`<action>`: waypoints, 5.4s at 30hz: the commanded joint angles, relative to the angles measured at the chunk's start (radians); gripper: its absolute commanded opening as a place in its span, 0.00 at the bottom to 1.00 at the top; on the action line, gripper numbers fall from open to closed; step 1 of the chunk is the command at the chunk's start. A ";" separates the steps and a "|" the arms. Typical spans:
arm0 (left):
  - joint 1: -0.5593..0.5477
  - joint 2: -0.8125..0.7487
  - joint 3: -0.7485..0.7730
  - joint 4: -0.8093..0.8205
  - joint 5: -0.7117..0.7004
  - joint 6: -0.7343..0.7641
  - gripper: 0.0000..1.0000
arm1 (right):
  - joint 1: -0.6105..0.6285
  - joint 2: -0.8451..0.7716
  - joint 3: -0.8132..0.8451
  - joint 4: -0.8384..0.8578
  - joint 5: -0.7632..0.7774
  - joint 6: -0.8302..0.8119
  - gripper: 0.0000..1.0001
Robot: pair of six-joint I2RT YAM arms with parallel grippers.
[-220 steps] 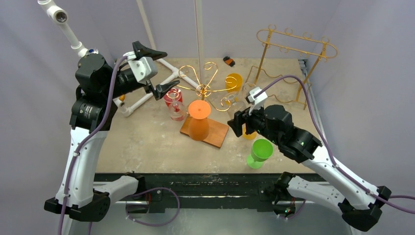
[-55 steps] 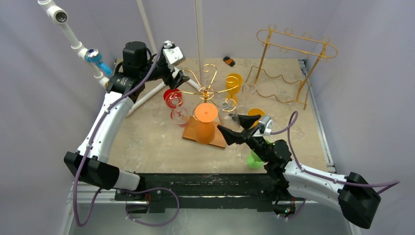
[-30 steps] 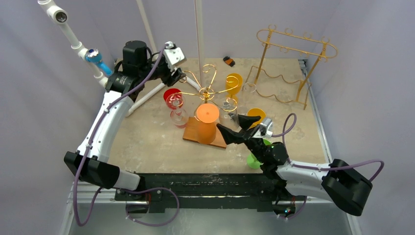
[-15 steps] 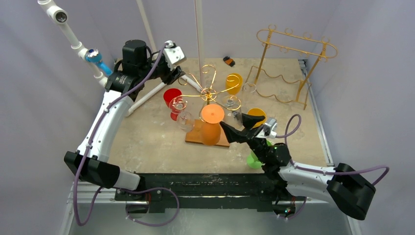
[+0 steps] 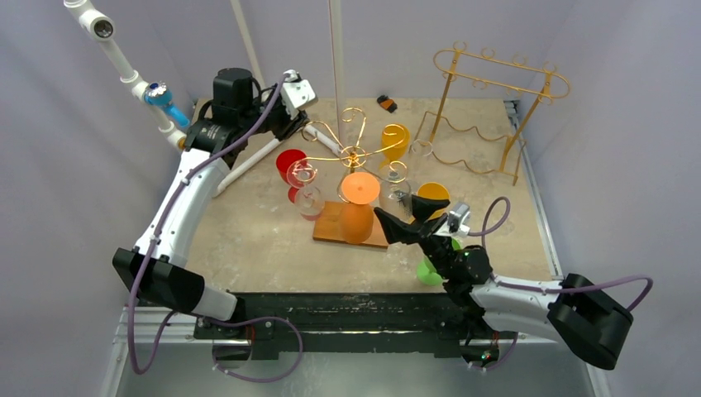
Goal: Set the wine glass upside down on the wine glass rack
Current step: Turn the wine glass upside down at the wine rack, then adjust the wine rack at the center of the board.
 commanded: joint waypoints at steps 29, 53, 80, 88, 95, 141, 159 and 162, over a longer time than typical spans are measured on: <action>-0.013 -0.038 0.023 -0.003 0.010 -0.001 0.39 | -0.004 -0.099 0.043 -0.135 0.229 0.060 0.43; -0.014 -0.060 0.038 -0.044 0.099 -0.054 0.45 | -0.005 -0.282 0.108 -0.487 0.217 0.106 0.98; -0.014 -0.104 0.098 -0.078 0.062 -0.096 0.52 | -0.005 -0.562 0.576 -1.445 0.000 0.173 0.82; -0.014 -0.115 0.089 -0.101 0.081 -0.118 0.53 | -0.005 -0.481 0.719 -1.575 -0.008 0.211 0.73; -0.014 -0.115 0.046 -0.144 0.101 -0.120 0.47 | -0.005 -0.346 0.955 -1.737 0.135 0.193 0.73; -0.073 -0.055 0.108 -0.336 0.062 -0.009 0.76 | -0.350 0.373 1.502 -1.960 -0.156 -0.002 0.61; -0.077 -0.005 0.085 -0.199 -0.065 0.017 0.72 | -0.350 0.261 1.335 -1.894 -0.211 0.056 0.42; -0.077 0.012 0.101 -0.189 -0.070 0.017 0.72 | -0.350 0.245 1.306 -1.886 -0.225 0.068 0.42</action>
